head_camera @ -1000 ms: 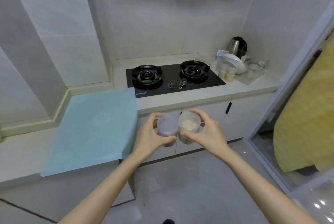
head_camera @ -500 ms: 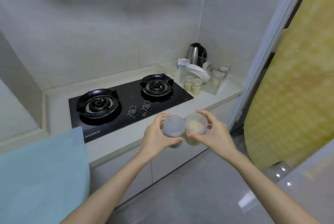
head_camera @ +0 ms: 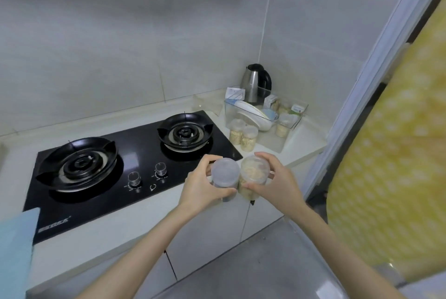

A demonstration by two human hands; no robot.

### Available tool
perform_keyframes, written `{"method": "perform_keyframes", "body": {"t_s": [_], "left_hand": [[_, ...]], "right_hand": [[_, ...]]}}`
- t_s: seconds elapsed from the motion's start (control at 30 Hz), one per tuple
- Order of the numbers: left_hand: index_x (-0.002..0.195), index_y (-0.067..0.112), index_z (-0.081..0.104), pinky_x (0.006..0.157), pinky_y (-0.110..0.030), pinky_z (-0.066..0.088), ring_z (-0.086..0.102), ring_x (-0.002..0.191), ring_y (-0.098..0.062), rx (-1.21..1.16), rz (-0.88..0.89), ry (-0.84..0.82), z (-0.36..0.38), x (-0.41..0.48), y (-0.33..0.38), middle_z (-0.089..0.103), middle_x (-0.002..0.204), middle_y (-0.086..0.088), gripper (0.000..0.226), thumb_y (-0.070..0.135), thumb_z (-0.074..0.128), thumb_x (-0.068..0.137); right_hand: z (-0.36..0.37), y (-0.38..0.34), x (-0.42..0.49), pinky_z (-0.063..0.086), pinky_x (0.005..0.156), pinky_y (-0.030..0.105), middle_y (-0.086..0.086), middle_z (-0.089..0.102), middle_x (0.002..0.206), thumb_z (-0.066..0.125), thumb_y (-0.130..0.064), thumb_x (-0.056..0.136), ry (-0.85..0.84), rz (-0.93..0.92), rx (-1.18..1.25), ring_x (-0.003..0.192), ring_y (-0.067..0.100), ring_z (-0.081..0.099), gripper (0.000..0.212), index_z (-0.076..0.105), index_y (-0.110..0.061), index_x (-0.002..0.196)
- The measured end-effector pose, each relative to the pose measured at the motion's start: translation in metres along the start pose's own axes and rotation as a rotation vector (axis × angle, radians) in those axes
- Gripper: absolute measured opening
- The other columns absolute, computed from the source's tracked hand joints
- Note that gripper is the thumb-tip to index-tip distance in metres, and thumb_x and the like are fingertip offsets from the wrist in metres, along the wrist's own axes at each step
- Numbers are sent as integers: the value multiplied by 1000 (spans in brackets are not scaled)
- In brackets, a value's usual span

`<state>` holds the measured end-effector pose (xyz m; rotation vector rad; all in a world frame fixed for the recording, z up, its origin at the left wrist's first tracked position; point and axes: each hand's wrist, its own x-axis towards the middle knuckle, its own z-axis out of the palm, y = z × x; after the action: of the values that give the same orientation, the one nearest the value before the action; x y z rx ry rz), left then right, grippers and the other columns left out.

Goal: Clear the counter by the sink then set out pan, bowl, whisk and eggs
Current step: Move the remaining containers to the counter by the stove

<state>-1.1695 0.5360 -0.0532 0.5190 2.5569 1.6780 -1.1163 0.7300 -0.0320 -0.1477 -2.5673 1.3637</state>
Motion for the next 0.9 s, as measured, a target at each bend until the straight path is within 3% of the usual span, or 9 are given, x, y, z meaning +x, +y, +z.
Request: {"method": "perform_keyframes", "body": {"t_s": [0.1,0.23,0.37,0.5,0.7,0.9], "left_hand": [[107,44,50,88,-28,51,58,102,7,-5,-59,31,17,32,0,65,103,23,72,30,91,49],[107,41,52,80,-17,46,59,97,7,-13,-135,128,30,65,-7,66,101,22,71,26,91,50],[106,41,51,80,-16,46,59,93,9,23,-217,205,32,91,-24,66,99,24,70,28,91,50],[104,44,49,80,-17,45,60,93,7,58,-277,228,31,113,-44,66,99,22,69,31,90,50],[106,43,47,82,-23,49,60,97,1,72,-319,188,31,158,-83,64,101,22,70,31,89,52],[110,40,48,86,-27,51,60,99,0,71,-366,180,30,202,-119,63,102,24,73,30,90,51]], "right_hand": [[-12,18,39,51,89,28,-30,57,106,88,-29,59,-78,4,17,100,2,57,69,49,-42,115],[-20,38,85,50,88,24,-25,56,108,86,-30,62,-161,34,54,102,2,57,67,48,-43,116],[-13,58,131,50,88,25,-17,56,114,84,-28,64,-222,67,77,104,4,57,69,47,-39,121],[3,67,166,45,92,25,-20,52,117,82,-22,67,-255,48,61,111,2,49,71,44,-34,126],[37,79,221,37,84,9,-24,49,116,79,-15,70,-331,40,28,101,-24,43,60,44,-39,112],[79,97,281,43,94,27,-15,54,121,77,-19,64,-430,26,-135,114,4,51,70,42,-34,123]]}}
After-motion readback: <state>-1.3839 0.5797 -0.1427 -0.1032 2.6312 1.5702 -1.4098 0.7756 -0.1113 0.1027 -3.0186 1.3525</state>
